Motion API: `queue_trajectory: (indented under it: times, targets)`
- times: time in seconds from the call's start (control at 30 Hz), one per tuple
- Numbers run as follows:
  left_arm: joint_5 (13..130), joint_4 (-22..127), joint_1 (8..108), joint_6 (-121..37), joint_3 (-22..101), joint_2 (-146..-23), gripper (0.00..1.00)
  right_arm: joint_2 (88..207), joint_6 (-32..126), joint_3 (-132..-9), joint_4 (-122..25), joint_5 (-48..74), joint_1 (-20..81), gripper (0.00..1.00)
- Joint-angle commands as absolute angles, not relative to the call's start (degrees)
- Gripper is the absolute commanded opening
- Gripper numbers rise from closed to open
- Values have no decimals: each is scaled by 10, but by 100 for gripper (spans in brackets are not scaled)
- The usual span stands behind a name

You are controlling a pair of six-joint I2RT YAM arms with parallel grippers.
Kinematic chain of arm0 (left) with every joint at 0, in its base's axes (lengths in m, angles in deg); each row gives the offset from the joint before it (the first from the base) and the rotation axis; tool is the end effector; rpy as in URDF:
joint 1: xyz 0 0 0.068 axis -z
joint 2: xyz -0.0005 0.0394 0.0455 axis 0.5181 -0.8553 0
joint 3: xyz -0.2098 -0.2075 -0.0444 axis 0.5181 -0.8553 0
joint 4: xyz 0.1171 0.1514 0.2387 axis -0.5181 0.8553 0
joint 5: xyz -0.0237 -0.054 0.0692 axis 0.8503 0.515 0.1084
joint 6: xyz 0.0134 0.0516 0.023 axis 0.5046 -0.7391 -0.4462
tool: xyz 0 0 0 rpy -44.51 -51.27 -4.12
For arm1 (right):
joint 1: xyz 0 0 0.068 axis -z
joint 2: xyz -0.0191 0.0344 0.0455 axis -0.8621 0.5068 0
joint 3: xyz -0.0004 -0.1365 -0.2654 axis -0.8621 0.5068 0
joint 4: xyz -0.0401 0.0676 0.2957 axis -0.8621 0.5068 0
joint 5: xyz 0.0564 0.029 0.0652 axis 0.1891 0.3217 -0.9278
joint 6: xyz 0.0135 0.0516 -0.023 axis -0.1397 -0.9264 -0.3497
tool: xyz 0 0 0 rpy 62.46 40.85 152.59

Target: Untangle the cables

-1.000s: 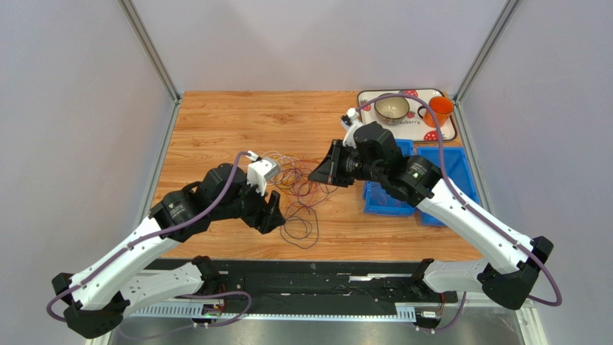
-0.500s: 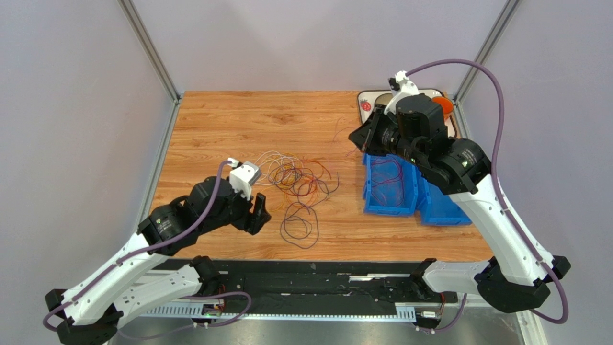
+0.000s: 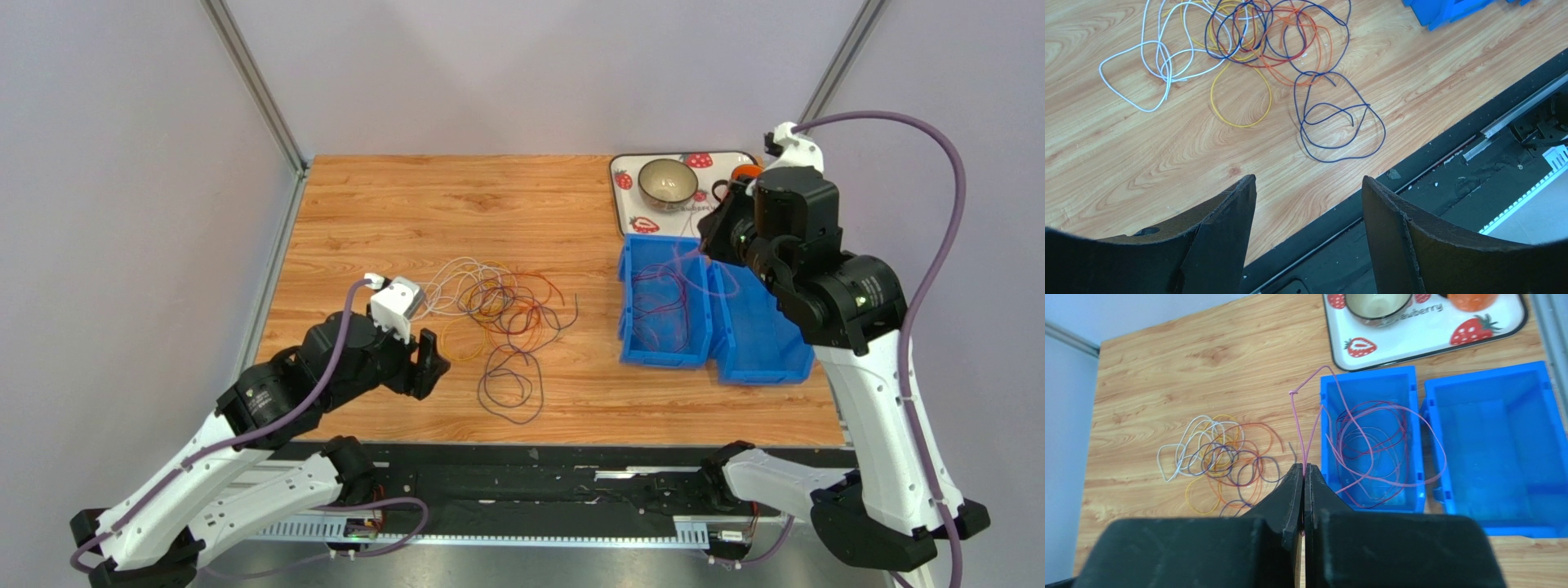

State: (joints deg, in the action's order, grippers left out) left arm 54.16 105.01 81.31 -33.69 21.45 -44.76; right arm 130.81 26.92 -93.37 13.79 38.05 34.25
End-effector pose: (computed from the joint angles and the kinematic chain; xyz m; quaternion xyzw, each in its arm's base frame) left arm 0.0956 -0.1039 0.3714 0.1890 0.8524 -0.2199 0.4352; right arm 0.1909 0.0762 0.5322 0.0884 0.8518 0.1004 0.5065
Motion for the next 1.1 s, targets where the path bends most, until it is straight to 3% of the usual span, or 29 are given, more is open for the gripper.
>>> queue_trajectory:
  times: [0.0, 0.33, 1.07]
  targets:
    - [540, 1036, 810, -339, 212, -441, 72, 1297, 299, -953, 142, 408, 364, 0]
    - [541, 1035, 810, -338, 210, -439, 71, 1308, 288, -917, 117, 384, 381, 0]
    - [535, 1035, 811, -336, 208, -449, 70, 1376, 280, -713, -44, 295, 450, 0]
